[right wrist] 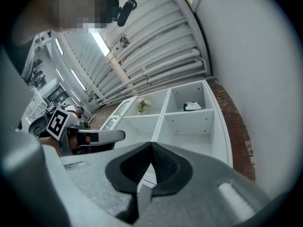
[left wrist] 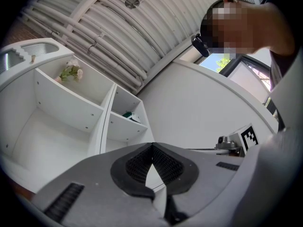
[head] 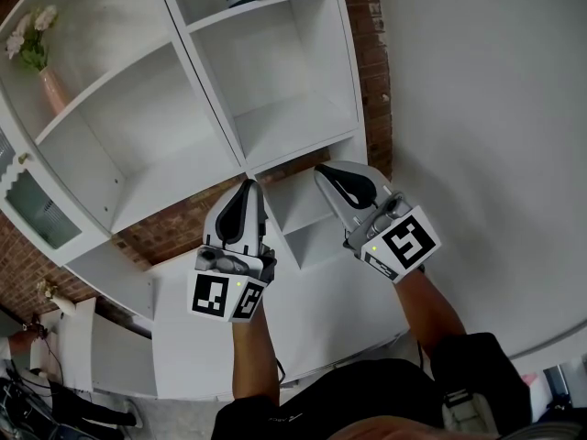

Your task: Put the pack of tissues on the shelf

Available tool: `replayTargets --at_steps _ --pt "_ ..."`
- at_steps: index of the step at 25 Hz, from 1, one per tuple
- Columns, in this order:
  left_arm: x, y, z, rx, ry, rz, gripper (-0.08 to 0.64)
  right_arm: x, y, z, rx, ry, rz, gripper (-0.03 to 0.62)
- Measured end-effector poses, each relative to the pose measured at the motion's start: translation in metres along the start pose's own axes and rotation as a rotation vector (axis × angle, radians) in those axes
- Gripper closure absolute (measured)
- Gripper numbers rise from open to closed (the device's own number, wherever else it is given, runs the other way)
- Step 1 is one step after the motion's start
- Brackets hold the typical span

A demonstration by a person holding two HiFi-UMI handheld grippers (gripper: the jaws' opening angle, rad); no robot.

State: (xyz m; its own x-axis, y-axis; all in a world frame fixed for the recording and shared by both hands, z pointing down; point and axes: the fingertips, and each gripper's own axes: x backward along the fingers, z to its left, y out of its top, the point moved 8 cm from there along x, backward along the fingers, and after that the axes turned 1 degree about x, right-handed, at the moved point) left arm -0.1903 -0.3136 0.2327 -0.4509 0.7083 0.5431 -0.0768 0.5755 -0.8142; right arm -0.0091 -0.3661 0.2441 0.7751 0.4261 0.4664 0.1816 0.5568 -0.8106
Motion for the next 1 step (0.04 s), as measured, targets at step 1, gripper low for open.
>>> replayTargets --at_steps 1 --pt "-0.0003 0.0006 0.0003 0.0 -0.001 -0.001 0.563 -0.0003 0.0005 -0.0002 0.001 0.0 0.0 0.592"
